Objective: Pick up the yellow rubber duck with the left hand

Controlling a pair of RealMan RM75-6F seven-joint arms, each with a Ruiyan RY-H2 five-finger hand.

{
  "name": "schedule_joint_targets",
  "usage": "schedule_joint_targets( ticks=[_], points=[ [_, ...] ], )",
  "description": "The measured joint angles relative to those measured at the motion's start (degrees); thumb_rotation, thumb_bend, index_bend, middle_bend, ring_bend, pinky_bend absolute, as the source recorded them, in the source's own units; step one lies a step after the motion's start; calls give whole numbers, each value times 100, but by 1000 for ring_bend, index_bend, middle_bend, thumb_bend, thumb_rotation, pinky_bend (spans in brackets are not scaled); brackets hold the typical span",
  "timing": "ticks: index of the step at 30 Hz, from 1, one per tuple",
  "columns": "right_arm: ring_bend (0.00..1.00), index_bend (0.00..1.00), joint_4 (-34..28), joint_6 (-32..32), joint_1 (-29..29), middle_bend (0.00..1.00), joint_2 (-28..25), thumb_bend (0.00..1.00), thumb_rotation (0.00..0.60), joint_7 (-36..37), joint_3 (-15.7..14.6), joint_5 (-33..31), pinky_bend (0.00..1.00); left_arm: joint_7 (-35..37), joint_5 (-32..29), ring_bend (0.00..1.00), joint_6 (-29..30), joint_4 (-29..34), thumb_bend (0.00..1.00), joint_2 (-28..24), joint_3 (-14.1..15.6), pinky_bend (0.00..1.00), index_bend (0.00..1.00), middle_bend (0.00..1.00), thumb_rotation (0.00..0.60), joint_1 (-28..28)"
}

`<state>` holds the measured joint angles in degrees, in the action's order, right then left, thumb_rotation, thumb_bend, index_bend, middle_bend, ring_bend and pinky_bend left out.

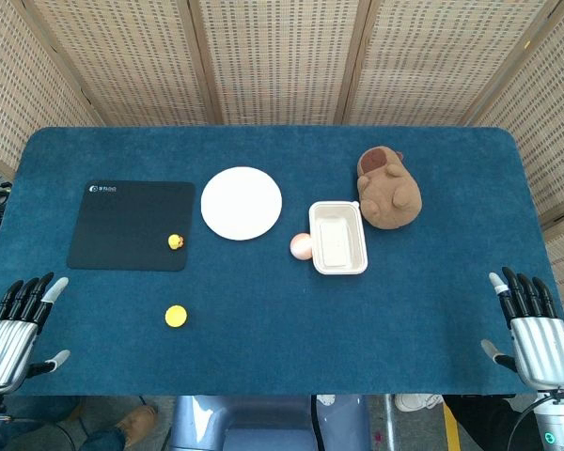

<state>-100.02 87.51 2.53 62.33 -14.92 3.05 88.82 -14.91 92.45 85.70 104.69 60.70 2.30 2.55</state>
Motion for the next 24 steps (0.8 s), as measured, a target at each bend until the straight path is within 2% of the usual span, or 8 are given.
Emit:
schedule_joint_targets(
  ticks=[7,13,19,24],
  points=[
    [0,0,-14,42,-9,0,-22,0,600,62,3,24,0,-17,-31,0,-52,0,72,5,7,0,0,0,600,9],
    [0,0,-36,49,-15,0,-64,0,600,169,8,18,0,-39,-217,0,-349,-36,69,64,-93,0,0,0,600,182],
    [0,9,45,-25,45,0,-46,0,600,293,44,-8,0,-90,-1033,0,-1336,-164,75,282,-658,0,8,0,600,918],
    [0,20,181,-142,116,0,10,0,600,363,141,-222,0,-141,-1976,0,-2592,-680,128,736,-1265,0,163,0,600,1973]
  ],
)
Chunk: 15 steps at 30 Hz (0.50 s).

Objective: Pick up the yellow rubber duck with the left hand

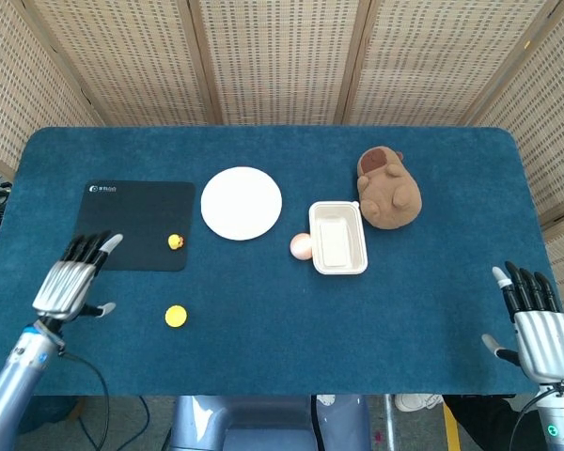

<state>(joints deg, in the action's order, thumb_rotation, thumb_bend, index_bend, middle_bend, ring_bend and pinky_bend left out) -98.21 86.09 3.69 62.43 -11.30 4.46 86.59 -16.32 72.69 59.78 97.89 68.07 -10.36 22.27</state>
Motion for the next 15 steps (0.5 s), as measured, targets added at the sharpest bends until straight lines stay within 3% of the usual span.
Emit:
schedule_joint_targets(
  ticks=[8,15],
  points=[
    [0,24,183,-60,42,0,59,0,600,116,108,-223,0,-270,-1132,0,-1160,-1716,196,1218,-494,0,330,0,600,1290],
    [0,25,282,-45,28,0,50,0,600,247,151,-327,0,-493,-1553,0,-1538,-2878,292,2132,-563,0,353,0,600,1929]
  ],
)
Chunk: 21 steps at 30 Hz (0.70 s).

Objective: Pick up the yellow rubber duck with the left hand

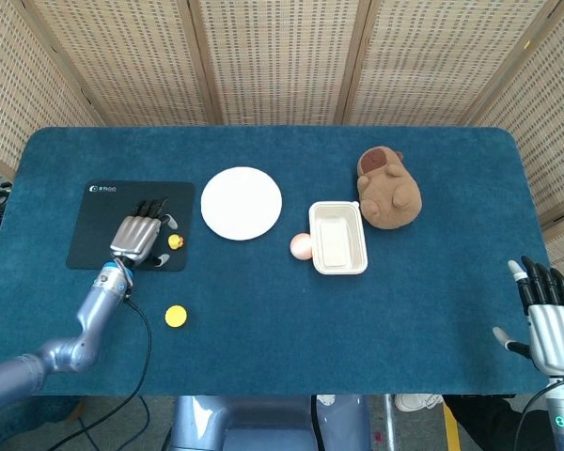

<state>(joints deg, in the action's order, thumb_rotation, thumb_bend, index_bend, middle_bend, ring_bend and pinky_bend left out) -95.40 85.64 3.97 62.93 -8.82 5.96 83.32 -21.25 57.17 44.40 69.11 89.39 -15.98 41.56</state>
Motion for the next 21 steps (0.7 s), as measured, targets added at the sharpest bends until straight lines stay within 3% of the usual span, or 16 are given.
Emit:
schedule_joint_targets(
  ticks=[16,21],
  points=[
    [0,25,93,-57,10,0,-31,0,600,129,30,-121,0,-43,-506,0,-273,-1123,322,697,85,0,366,0,600,400],
    [0,25,84,-46,9,0,-25,0,600,108,26,-122,0,78,-535,0,-359,-1307,342,778,106,0,424,0,600,442]
  ],
)
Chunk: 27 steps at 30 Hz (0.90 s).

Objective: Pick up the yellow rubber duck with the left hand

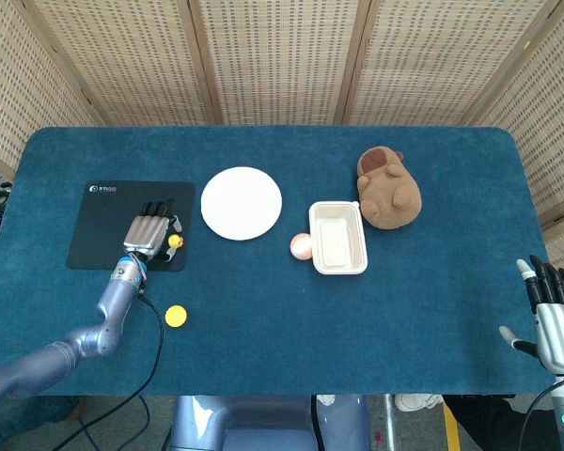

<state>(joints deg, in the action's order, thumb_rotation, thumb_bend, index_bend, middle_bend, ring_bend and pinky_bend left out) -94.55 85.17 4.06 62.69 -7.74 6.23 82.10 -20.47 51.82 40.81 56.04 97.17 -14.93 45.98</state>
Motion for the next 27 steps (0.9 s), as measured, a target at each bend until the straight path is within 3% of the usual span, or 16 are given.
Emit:
schedule_joint_targets(
  ticks=[6,15,22,27],
  points=[
    [0,25,6,6,-2,0,-2,0,600,14,5,-17,0,9,-76,0,-59,-115,348,47,41,0,506,0,600,44],
    [0,24,-3,8,-3,0,-6,0,600,44,-6,-5,0,36,-21,0,128,136,349,-97,45,0,511,0,600,25],
    [0,25,-18,22,-8,0,-13,0,600,45,-25,30,0,213,325,0,518,947,352,-608,33,0,511,0,600,-132],
    [0,25,-40,32,-15,0,-21,0,600,56,-40,52,0,380,913,0,928,1871,351,-1208,198,0,505,0,600,-412]
  ],
)
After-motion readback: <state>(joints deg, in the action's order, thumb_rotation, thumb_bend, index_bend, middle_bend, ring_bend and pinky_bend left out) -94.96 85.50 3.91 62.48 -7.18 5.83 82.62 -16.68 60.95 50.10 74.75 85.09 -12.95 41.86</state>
